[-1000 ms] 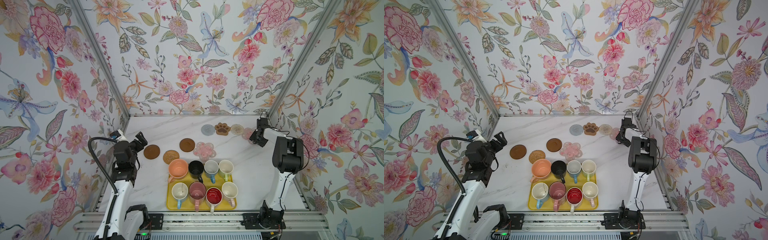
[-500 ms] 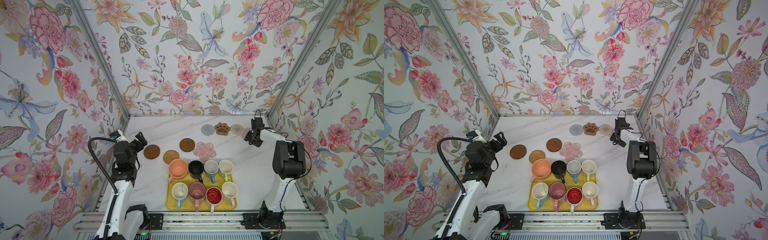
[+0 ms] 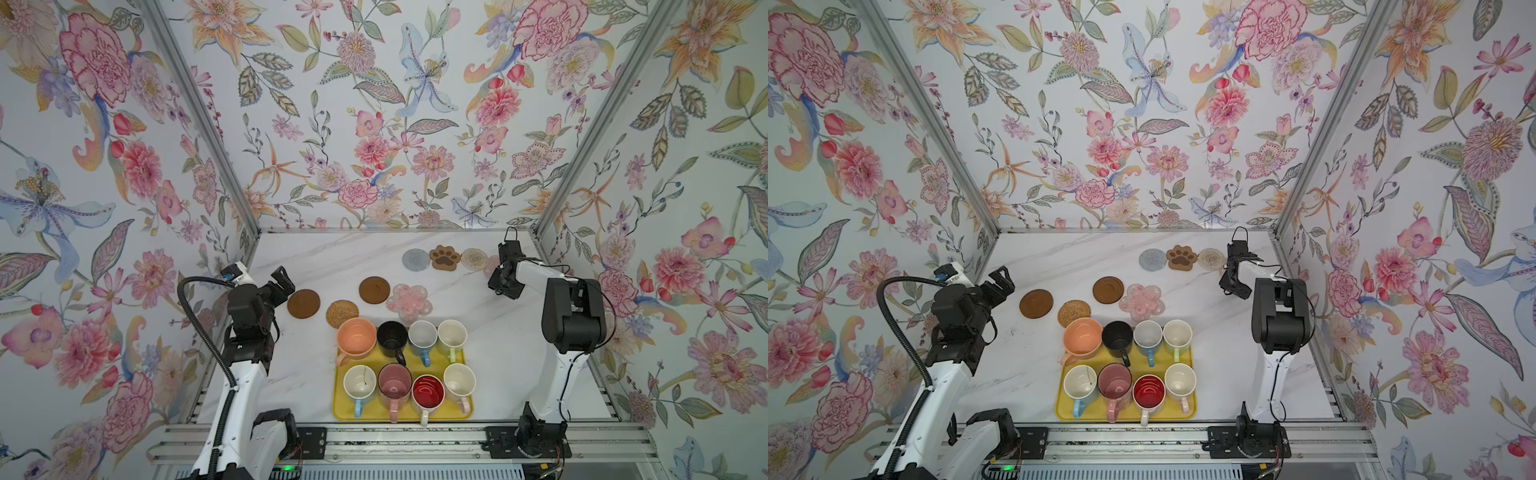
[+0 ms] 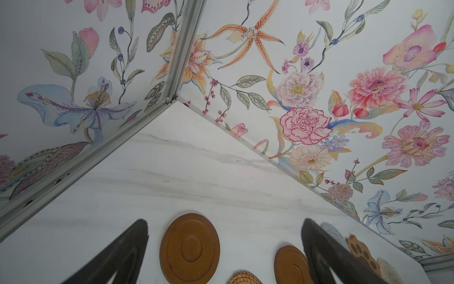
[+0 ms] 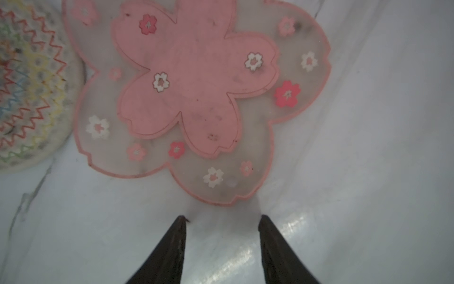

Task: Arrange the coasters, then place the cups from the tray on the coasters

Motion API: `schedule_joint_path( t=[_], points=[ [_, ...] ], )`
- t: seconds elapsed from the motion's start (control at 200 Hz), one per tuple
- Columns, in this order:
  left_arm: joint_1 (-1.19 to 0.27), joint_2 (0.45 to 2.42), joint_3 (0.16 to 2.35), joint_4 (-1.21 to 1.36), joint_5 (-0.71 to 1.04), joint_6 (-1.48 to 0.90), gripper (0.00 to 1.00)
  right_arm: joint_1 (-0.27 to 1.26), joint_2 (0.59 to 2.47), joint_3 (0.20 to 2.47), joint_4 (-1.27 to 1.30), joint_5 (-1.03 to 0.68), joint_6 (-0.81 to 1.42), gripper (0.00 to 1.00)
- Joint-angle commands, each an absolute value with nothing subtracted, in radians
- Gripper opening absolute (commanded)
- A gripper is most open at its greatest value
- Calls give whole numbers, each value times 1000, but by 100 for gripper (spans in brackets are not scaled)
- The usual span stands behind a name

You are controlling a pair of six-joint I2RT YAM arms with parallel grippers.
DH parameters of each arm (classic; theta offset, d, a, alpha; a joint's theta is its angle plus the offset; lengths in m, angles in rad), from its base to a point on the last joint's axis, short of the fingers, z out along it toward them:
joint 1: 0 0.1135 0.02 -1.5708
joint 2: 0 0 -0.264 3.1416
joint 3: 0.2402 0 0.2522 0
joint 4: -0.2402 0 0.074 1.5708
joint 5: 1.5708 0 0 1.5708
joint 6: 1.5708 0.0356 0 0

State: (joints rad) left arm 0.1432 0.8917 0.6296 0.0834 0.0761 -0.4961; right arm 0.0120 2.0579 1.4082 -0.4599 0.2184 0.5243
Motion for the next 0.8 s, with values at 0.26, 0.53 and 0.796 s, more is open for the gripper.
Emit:
schedule_joint_path(
  t=[0.26, 0.53, 0.796],
  points=[
    [166, 881, 622, 104, 99, -508, 99, -16, 2149, 1503, -542, 229, 533, 38],
    [172, 870, 621, 95, 92, -503, 99, -38, 2235, 1636, -614, 229, 521, 38],
    [176, 867, 623, 94, 91, -503, 99, -64, 2283, 1717, -649, 241, 513, 40]
  ],
)
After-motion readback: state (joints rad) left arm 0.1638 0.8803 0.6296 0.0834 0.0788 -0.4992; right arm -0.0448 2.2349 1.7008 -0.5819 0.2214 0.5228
